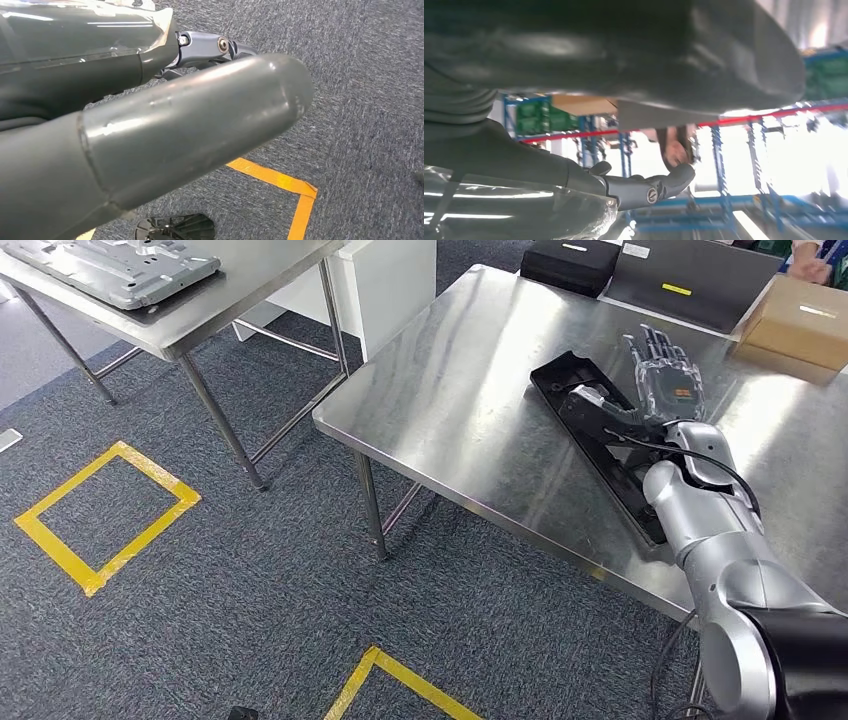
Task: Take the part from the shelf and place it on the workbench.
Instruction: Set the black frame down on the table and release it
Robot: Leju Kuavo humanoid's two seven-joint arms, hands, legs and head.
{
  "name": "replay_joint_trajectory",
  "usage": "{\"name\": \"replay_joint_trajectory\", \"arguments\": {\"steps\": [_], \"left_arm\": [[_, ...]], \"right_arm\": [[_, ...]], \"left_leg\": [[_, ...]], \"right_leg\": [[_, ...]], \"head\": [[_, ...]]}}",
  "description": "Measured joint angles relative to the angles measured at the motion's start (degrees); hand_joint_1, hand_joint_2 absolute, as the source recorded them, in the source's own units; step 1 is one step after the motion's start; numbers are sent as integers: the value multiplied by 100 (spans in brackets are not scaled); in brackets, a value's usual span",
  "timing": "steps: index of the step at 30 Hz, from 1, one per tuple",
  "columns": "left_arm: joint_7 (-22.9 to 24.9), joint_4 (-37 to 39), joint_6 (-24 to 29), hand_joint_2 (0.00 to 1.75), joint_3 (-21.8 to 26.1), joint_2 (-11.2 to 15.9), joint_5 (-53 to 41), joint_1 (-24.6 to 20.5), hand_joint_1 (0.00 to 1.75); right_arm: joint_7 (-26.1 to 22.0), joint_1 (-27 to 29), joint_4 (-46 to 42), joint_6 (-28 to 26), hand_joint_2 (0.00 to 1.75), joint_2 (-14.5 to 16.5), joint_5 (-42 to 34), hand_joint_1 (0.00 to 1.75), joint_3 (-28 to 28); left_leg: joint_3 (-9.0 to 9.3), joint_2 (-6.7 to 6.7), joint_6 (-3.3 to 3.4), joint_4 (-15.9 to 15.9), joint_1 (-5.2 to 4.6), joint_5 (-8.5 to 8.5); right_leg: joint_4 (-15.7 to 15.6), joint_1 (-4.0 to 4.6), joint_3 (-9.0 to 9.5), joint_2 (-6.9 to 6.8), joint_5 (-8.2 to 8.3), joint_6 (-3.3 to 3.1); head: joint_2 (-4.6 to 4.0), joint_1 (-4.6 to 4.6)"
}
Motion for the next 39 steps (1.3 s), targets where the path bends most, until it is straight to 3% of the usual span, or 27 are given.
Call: {"name": "replay_joint_trajectory", "arguments": {"steps": [8, 12, 15, 17, 19, 21, 23, 24, 26, 27, 29, 31, 33, 34, 37, 38, 39], "left_arm": [[83, 2, 0, 0, 45, 3, -36, 14, 0], [92, 2, 0, 0, 52, 13, -80, 14, 0], [124, 1, 0, 0, 53, 19, -113, 11, 0], [181, 1, -2, 0, 52, 13, -129, 4, 0], [278, 2, -5, 0, 51, 8, -148, -10, 0], [397, 2, -7, 0, 51, 9, -179, -19, 0], [514, 2, -8, 0, 51, 8, -215, -12, 0], [560, 2, -9, 0, 51, 8, -228, -8, 0], [608, 2, -9, 0, 51, 6, -243, -4, 0], [616, 1, -10, 0, 51, 16, -243, -8, 0], [622, 1, -11, 0, 51, 34, -244, -12, 0], [625, 1, -11, 0, 51, 39, -247, -6, 0], [627, 2, -12, 0, 51, 36, -250, 0, 0], [628, 2, -13, 0, 51, 35, -250, 0, 0], [630, 2, -15, 0, 51, 36, -253, 2, 0], [632, 2, -15, 0, 51, 36, -254, 7, 0], [633, 2, -16, 0, 51, 36, -254, 10, 0]], "right_arm": [[-157, 119, -500, -6, 0, 199, -152, 0, 249], [-214, 221, -686, -11, 0, 217, -289, 0, 400], [-253, 260, -806, -9, 0, 218, -386, 0, 500], [-265, 295, -919, -10, 0, 213, -434, 0, 564], [-272, 339, -1037, -11, 0, 212, -473, 0, 639], [-266, 396, -1110, 4, 0, 209, -500, 0, 708], [-240, 480, -1168, 19, 0, 200, -529, 0, 770], [-224, 515, -1196, 22, 0, 198, -543, 0, 802], [-199, 545, -1250, 28, 0, 198, -561, 0, 861], [-188, 544, -1270, 31, 0, 198, -568, 0, 885], [-161, 553, -1298, 45, 0, 193, -587, 0, 935], [-144, 572, -1314, 57, 0, 180, -597, 0, 981], [-136, 575, -1341, 49, 0, 173, -596, 0, 1020], [-129, 571, -1355, 41, 0, 173, -591, 0, 1043], [-102, 586, -1373, 28, 0, 174, -564, 0, 1116], [-98, 600, -1373, 28, 0, 174, -560, 0, 1135], [-96, 610, -1373, 27, 0, 175, -562, 0, 1146]], "left_leg": [[-5, -1, 5, 10, -6, -4], [-38, -7, 55, 72, 7, -35], [-55, -5, 74, 90, 12, -41], [-6, 9, 121, -1, 50, 2], [46, 33, 176, -101, 99, 57], [45, 37, 191, -113, 105, 70], [39, 27, 179, -110, 117, 70], [38, 21, 161, -105, 134, 69], [32, 12, 82, -66, 181, 51], [17, 5, 24, -34, 189, 34], [-15, -12, -76, 20, 180, 14], [-36, -26, -139, 21, 190, 28], [-93, -32, -175, 139, 226, -64], [-185, -35, -182, 352, 233, -199], [-713, -45, -168, 1476, 211, -718], [-836, -45, -141, 1708, 195, -768], [-853, -45, -98, 1717, 173, -709]], "right_leg": [[-3, -7, 2, -2, 2, 3], [-6, -77, 3, -5, 7, 13], [-21, -74, 5, -4, 18, 30], [20, -48, -30, -8, -10, 48], [400, -30, -217, -9, -208, 20], [1135, -44, -557, -6, -511, -11], [1569, -70, -759, -7, -627, 33], [1470, -89, -709, -8, -559, 87], [710, -146, -331, -15, -263, 228], [358, -150, -138, -8, -145, 267], [49, -133, 24, 16, -59, 199], [81, -105, 2, 33, -51, 53], [86, -103, -5, 29, -32, -24], [82, -97, -5, 23, -25, -53], [82, -22, -4, -15, -31, -122], [82, 12, -4, -36, -34, -143], [82, 44, -2, -59, -37, -157]], "head": [[0, 0], [0, -5], [0, -3], [0, -1], [0, 8], [0, 10], [0, 7], [0, 8], [0, 9], [0, 15], [0, 3], [0, -19], [0, -26], [0, -31], [0, -36], [0, -36], [0, -36]]}}
